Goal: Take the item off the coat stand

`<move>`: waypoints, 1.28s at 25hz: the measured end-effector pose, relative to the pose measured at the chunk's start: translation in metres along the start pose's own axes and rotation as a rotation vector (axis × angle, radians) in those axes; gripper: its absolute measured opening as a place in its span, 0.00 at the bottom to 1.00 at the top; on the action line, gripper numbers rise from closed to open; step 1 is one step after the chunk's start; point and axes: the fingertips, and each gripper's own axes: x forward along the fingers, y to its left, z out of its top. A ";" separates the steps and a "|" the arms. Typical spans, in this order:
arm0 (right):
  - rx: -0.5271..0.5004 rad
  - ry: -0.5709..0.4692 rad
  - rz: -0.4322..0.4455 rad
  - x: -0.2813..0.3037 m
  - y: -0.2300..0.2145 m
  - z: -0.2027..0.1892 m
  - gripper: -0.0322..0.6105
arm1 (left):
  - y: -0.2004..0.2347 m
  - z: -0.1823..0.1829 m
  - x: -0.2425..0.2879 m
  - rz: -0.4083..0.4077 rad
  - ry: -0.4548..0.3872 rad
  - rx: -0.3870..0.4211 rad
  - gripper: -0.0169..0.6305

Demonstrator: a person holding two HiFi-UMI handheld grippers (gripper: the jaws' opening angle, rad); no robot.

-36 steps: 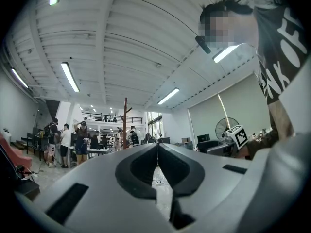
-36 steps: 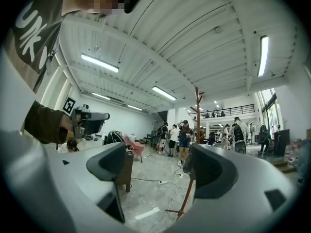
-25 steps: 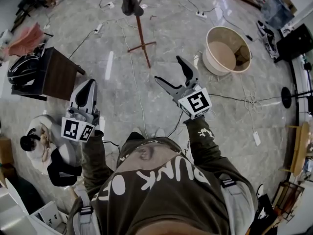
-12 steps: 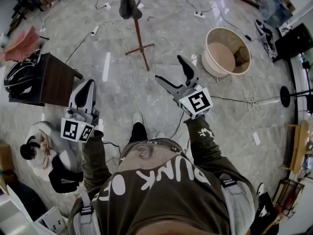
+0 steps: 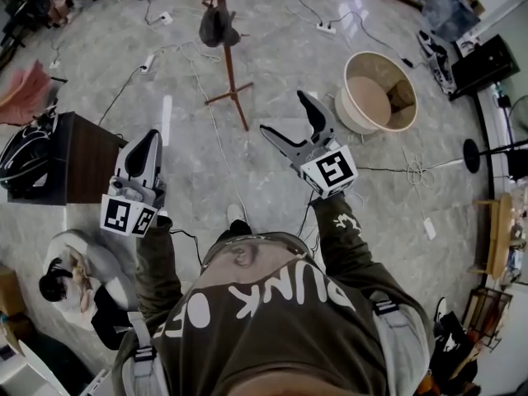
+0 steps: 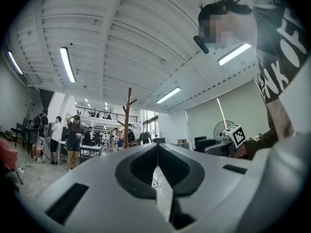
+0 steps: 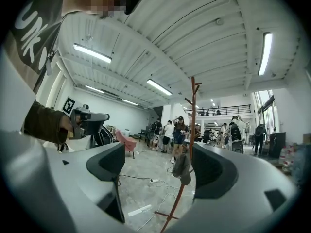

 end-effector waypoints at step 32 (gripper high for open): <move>0.060 -0.021 0.069 0.206 -0.162 -0.042 0.70 | 0.152 -0.043 0.193 0.039 0.043 0.006 0.04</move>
